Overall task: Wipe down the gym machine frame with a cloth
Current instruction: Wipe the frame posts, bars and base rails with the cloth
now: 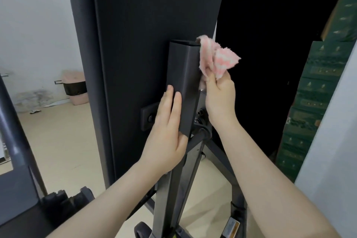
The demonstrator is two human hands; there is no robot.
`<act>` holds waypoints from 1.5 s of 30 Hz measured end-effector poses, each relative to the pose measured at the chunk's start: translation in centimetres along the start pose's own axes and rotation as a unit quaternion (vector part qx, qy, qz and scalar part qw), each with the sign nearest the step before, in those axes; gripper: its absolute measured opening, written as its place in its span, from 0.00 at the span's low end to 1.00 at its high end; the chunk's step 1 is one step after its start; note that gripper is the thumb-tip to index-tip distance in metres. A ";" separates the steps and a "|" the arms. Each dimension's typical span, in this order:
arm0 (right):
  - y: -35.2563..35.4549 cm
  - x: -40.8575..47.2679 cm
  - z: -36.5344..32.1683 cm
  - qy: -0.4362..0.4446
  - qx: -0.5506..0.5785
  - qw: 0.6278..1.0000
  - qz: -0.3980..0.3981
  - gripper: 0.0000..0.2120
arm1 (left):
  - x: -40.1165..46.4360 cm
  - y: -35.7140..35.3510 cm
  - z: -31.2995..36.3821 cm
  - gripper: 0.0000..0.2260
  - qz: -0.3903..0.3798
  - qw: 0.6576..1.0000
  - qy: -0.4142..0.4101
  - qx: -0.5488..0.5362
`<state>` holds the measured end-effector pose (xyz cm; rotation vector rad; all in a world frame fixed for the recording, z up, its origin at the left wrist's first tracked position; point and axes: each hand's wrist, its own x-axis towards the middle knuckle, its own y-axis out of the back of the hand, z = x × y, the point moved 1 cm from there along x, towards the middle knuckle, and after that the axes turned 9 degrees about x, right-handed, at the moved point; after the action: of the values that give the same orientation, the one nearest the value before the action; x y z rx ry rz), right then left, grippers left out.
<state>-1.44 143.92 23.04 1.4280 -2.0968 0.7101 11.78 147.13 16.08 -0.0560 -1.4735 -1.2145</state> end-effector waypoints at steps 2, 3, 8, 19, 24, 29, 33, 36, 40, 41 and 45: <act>1.1 -0.5 0.8 -0.004 0.000 0.997 0.074 0.06 | -0.1 0.2 -0.2 0.37 -0.008 1.000 -0.001 -0.003; 1.8 -0.4 1.4 -0.024 0.026 0.993 0.115 0.04 | -0.1 0.2 -0.2 0.37 -0.010 1.000 -0.001 -0.006; 3.7 1.0 1.6 -0.071 0.059 0.981 0.170 0.13 | 0.0 0.3 0.1 0.39 -0.019 1.000 0.014 -0.014; -0.8 -3.4 1.3 -0.045 0.148 0.981 -0.119 0.23 | -1.8 -1.6 -0.6 0.37 0.002 0.999 0.009 -0.052; -1.6 -5.3 2.9 -0.101 0.111 0.985 -0.083 0.19 | -2.3 -2.3 -0.9 0.38 0.010 0.999 0.019 -0.045; -1.7 -5.7 3.6 -0.001 0.107 0.988 -0.111 0.31 | -4.2 -3.5 -1.9 0.34 -0.013 1.000 0.017 -0.011; 0.7 -8.8 7.6 -0.049 0.010 0.972 -0.228 0.39 | -4.1 -3.9 -2.2 0.30 0.002 0.999 0.018 0.032; 1.1 -7.5 6.7 0.003 -0.002 0.985 -0.175 0.31 | -4.2 -4.2 -2.2 0.34 0.008 0.999 0.023 0.031; 0.7 -7.1 6.9 0.024 0.060 0.995 -0.075 0.22 | -4.3 -4.5 -2.5 0.35 0.011 0.999 0.019 0.045; 0.8 -7.8 7.9 -0.010 0.063 0.995 -0.079 0.20 | -4.2 -4.6 -2.6 0.35 0.012 0.998 0.017 0.052; 1.2 -9.7 9.5 -0.125 0.121 0.973 -0.154 0.20 | -4.4 -4.7 -2.5 0.34 0.009 0.997 0.024 0.067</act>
<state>-0.54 144.59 9.48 2.0178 -1.9482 0.7069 12.02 145.70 9.32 0.0507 -1.5054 -1.0939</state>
